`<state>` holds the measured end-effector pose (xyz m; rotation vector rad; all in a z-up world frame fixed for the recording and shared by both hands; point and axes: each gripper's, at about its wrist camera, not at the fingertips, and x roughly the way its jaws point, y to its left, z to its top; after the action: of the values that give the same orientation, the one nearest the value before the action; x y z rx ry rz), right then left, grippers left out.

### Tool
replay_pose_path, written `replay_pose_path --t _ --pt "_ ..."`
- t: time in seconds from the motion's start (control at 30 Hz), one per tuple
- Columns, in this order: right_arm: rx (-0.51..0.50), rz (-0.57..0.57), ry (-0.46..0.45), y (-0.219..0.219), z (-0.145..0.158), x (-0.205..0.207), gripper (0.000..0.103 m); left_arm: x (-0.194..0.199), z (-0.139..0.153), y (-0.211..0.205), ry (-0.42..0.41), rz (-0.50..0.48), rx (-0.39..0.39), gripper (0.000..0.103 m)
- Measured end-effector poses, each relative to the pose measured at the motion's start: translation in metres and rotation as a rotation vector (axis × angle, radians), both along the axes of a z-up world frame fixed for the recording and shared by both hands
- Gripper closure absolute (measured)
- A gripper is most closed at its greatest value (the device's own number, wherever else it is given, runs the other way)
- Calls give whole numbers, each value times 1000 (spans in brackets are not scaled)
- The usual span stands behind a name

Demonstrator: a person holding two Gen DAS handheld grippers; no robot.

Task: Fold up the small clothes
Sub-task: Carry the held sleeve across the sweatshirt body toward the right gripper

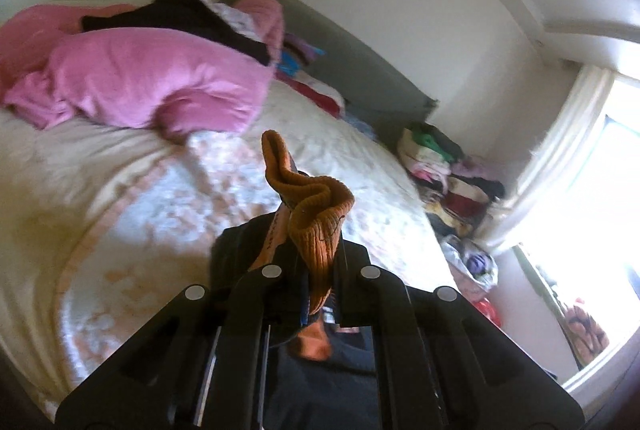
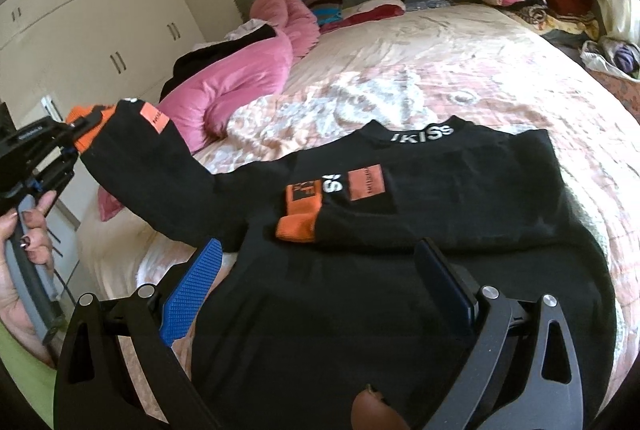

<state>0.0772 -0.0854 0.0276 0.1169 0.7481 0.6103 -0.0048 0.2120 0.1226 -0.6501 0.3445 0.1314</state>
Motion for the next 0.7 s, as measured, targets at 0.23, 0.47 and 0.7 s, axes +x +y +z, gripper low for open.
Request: replay_pose_path --t 0.23,0.47,0.7 --pt "21 -40 3 -21 -1 6 7 31 12 -38 22 -121 45 101" --pt "44 -110 -7 -50 1 14 7 59 21 -74 41 -264 93 101" --pt "67 -197 -11 -86 2 23 7 86 6 -114 83 -401 99 101"
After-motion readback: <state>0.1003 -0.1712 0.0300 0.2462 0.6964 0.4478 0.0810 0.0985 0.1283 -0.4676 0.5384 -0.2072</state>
